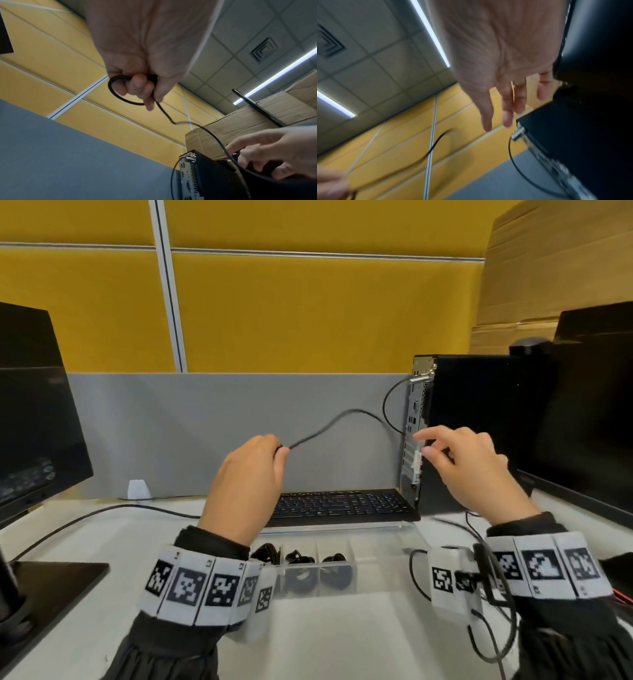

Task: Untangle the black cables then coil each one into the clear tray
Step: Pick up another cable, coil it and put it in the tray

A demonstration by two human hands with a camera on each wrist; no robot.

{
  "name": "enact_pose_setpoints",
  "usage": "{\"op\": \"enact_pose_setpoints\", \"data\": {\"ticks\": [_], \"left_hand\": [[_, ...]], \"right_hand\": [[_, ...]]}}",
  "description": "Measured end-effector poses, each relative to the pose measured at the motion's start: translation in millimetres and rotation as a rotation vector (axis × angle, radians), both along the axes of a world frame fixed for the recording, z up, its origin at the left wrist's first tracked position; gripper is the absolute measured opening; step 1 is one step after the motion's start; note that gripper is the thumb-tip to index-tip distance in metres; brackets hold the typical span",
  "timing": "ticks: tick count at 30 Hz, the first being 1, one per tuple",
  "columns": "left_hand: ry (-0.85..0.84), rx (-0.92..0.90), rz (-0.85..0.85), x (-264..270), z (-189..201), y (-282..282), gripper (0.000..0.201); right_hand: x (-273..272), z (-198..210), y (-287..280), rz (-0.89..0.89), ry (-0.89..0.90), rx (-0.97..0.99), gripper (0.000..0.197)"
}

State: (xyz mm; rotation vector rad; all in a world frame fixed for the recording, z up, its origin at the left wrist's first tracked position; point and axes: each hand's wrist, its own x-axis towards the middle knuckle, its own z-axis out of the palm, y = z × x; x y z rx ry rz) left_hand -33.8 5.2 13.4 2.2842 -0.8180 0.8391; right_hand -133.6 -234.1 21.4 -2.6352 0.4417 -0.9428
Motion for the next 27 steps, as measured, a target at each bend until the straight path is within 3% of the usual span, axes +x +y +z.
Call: {"op": "enact_pose_setpoints", "data": {"ticks": [4,7,11,15,19,21,27], "left_hand": [[-0.002,-0.049,0.099,3,3,10,0.027],[0.034,-0.042,0.145,1,4,7,0.026],[0.013,0.008,0.134,-4,1,-5,0.019],[-0.008,0.013,0.053,-13,3,-11,0.021],[0.039,0.051,-0.033,-19,6,-17,0.012],[0.031,0.029,-0.038,-24,7,-18,0.025],[-0.128,0.056,-0.152,-40,8,-21,0.016]], "right_hand": [[-31,21,-10,0.097,0.009,0.120,0.042],[-54,37,2,0.219,-0.081,0.168,0.035],[-69,52,59,0.640,-0.312,0.480,0.028],[-56,43,104,0.911,-0.204,0.672,0.035],[-26,23,118,0.845,-0.161,0.718,0.034],[-15,15,120,0.801,-0.226,0.745,0.029],[-1,4,118,0.603,-0.409,0.541,0.008]]}}
